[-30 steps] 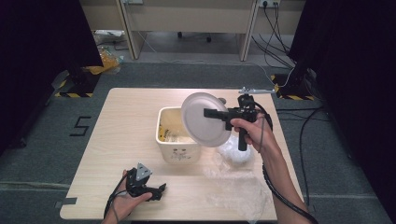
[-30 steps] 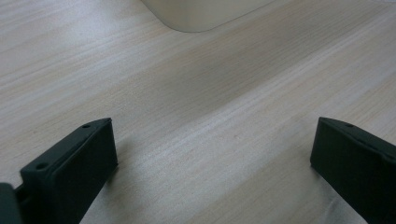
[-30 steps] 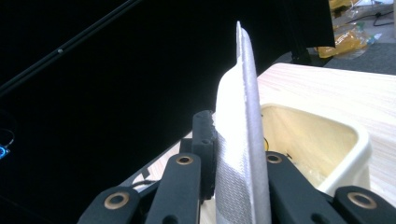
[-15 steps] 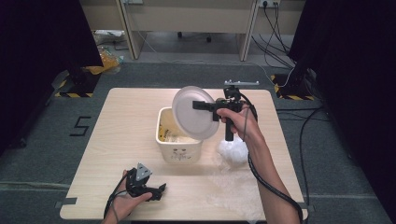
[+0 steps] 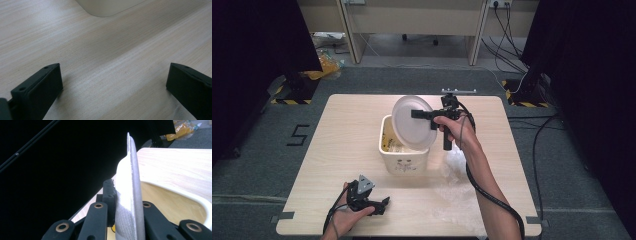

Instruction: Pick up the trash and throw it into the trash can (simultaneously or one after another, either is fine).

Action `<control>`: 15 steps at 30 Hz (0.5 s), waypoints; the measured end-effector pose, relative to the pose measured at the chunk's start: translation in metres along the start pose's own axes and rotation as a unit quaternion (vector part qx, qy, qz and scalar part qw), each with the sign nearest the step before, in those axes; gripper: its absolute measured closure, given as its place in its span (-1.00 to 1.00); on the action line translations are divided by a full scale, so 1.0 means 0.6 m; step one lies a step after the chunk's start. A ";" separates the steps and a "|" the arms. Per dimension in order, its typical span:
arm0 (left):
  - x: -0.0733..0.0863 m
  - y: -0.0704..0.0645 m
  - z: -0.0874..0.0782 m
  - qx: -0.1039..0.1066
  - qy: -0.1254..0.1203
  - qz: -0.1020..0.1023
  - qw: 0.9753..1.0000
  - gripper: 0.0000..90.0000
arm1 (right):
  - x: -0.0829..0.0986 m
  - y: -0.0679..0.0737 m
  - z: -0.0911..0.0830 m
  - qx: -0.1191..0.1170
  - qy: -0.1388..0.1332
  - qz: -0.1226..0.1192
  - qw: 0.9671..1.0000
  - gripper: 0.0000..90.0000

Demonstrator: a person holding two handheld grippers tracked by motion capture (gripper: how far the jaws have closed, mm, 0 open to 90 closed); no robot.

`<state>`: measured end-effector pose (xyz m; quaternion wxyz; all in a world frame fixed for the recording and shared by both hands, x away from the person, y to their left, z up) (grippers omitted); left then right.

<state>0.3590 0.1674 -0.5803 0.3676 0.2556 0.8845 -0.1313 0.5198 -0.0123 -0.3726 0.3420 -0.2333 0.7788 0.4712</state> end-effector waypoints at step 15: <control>0.000 0.000 0.000 -0.001 0.000 -0.001 1.000 -1.00 | 0.012 -0.027 -0.006 0.063 0.016 -0.040 0.997 0.48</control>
Point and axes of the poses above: each handheld gripper's, and its own axes: z roughly forward along the jaws, x roughly out of its underside, y roughly to its left, the point moved 8 cm from there along z, roughly forward along the jaws, and after that the axes turned 2 degrees about x, right-handed, at the moved point
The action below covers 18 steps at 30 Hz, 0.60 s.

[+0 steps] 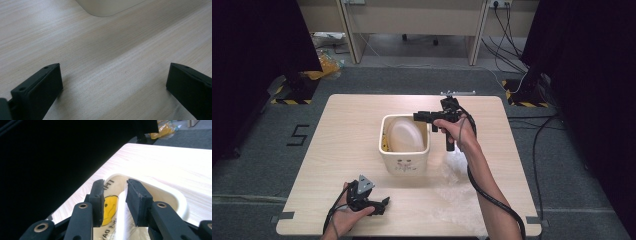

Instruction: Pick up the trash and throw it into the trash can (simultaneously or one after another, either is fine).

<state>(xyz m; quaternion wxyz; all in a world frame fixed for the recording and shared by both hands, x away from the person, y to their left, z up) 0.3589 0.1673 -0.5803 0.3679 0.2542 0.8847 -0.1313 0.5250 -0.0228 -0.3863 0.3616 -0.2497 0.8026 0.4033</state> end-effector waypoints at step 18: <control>0.000 0.000 0.000 0.000 0.000 0.000 1.000 -1.00 | 0.043 -0.002 -0.097 0.028 -0.008 -0.038 0.999 0.13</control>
Point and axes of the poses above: each handheld gripper's, and its own axes: z roughly forward along the jaws, x roughly out of its underside, y roughly to its left, the point moved 8 cm from there along z, roughly forward along the jaws, and after that the axes turned 2 degrees about x, right-handed, at the moved point
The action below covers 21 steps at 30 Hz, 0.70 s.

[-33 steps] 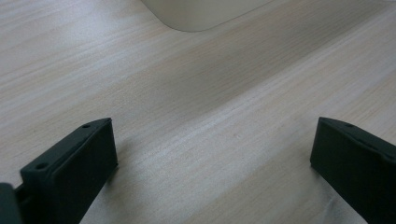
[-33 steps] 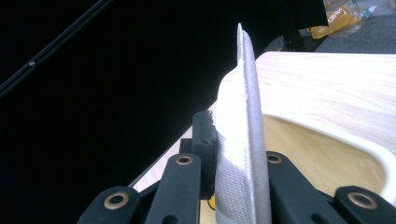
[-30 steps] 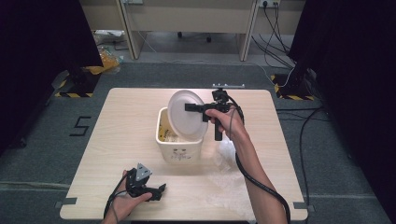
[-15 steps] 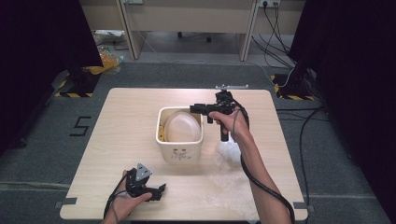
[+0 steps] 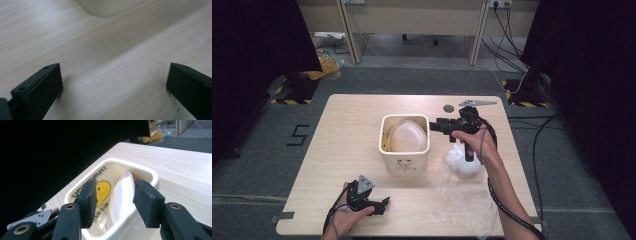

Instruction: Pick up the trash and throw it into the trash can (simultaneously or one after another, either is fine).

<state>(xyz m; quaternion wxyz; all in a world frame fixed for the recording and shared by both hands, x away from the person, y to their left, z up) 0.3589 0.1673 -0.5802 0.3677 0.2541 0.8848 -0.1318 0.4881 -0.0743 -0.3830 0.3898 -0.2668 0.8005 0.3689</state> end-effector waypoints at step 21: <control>0.000 0.000 0.000 0.000 0.000 0.000 1.000 -1.00 | 0.160 -0.013 -0.115 0.049 0.016 -0.028 0.998 -0.28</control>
Point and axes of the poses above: each handheld gripper's, and its own axes: z roughly forward along the jaws, x roughly out of its underside, y roughly to its left, the point moved 8 cm from there along z, roughly forward along the jaws, and after that the axes turned 2 degrees about x, right-handed, at the moved point
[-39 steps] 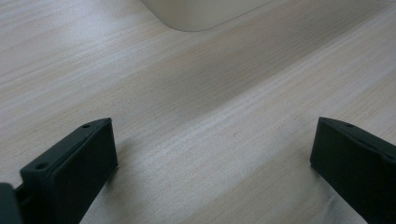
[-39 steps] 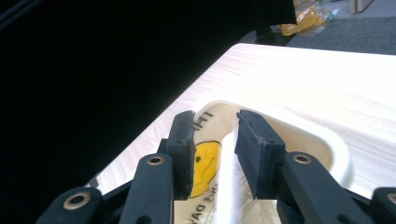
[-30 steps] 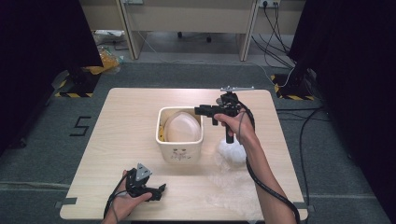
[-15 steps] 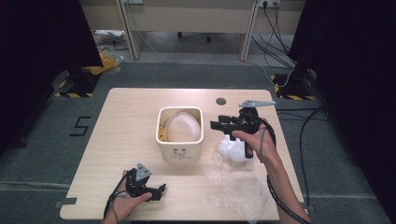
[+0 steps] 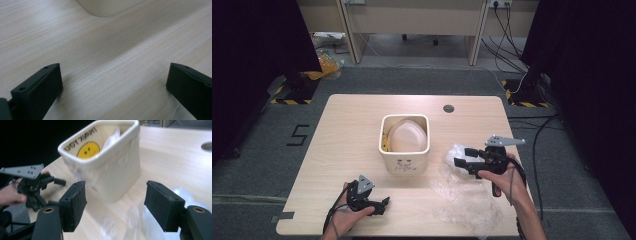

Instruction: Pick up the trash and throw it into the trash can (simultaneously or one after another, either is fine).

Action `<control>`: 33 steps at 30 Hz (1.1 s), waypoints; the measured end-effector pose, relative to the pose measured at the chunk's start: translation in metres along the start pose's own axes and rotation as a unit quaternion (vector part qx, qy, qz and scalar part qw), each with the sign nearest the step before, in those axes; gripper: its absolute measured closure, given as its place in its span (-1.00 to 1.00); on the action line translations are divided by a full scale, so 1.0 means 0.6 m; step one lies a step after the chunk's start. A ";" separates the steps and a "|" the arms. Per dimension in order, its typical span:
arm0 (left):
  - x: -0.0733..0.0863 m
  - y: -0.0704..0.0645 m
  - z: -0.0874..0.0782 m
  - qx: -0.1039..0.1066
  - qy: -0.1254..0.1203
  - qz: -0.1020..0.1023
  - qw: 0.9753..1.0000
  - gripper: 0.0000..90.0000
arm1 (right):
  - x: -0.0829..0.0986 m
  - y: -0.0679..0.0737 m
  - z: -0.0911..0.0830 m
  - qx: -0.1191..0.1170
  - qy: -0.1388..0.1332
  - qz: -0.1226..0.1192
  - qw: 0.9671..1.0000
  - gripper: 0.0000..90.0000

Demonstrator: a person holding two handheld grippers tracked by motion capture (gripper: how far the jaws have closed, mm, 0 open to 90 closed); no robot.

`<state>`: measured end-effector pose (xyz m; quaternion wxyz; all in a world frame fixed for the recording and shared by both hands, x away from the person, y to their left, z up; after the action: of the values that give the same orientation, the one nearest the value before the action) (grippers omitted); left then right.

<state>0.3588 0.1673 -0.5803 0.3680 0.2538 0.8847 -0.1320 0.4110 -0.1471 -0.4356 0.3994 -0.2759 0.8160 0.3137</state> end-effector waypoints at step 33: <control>0.000 0.000 0.000 0.000 0.000 0.000 1.000 -1.00 | 0.249 -0.029 -0.042 0.116 0.097 -0.009 0.988 -0.64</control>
<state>0.3588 0.1673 -0.5803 0.3683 0.2541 0.8844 -0.1325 0.3320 -0.2065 -0.5518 0.3503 -0.2645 0.8793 0.1850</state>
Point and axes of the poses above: each handheld gripper's, and its own axes: z roughly forward along the jaws, x roughly out of its underside, y roughly to its left, the point moved 8 cm from there along z, roughly forward along the jaws, and after that the axes turned 2 degrees about x, right-handed, at the moved point
